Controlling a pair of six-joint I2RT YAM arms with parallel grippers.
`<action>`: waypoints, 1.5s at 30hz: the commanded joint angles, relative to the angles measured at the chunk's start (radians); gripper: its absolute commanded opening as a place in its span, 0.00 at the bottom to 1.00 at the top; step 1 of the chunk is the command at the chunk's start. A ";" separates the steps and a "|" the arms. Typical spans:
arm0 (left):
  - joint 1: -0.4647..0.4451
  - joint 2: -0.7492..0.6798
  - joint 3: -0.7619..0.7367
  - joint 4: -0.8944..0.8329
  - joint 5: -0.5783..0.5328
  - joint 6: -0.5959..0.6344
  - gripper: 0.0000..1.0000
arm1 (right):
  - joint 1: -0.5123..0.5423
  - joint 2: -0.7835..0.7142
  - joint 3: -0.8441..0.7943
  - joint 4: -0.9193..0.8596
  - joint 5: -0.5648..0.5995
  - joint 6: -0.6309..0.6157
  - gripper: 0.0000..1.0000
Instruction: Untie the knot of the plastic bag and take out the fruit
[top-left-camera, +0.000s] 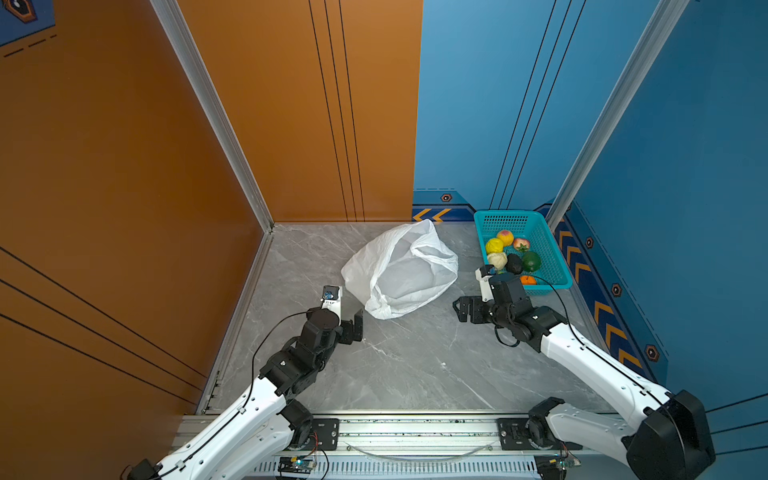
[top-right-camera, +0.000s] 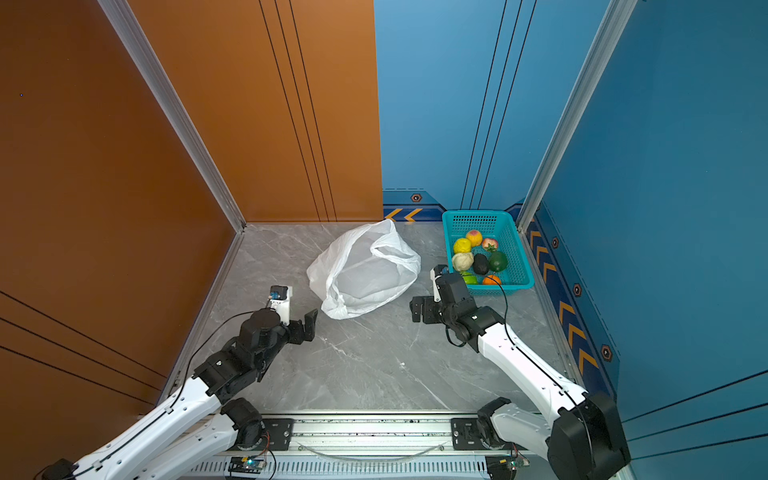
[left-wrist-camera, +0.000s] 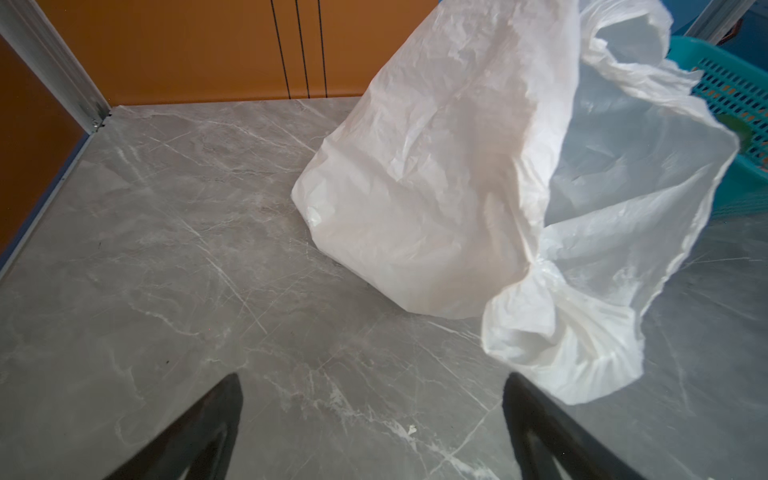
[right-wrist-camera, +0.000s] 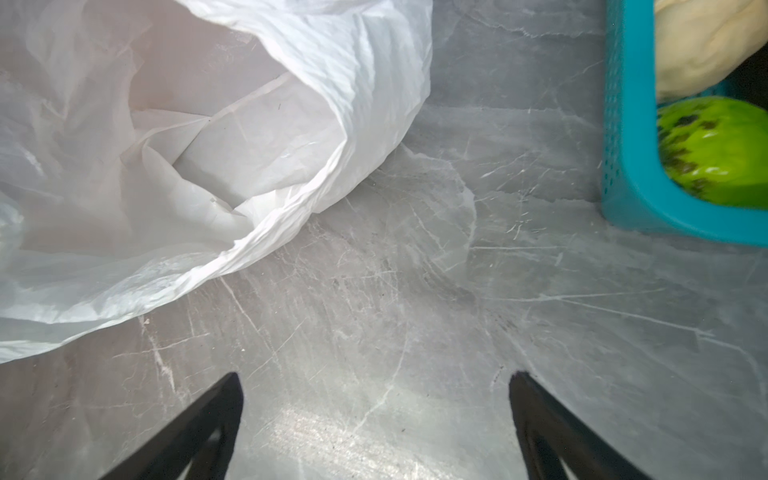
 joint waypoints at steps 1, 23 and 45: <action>0.032 0.000 -0.034 0.107 -0.063 0.068 0.98 | -0.043 0.017 -0.020 0.066 0.036 -0.101 1.00; 0.313 0.303 -0.128 0.625 -0.013 0.245 0.98 | -0.433 0.123 -0.215 0.570 -0.019 -0.217 1.00; 0.449 0.654 -0.195 1.106 -0.011 0.312 0.99 | -0.471 0.357 -0.352 1.109 -0.002 -0.272 1.00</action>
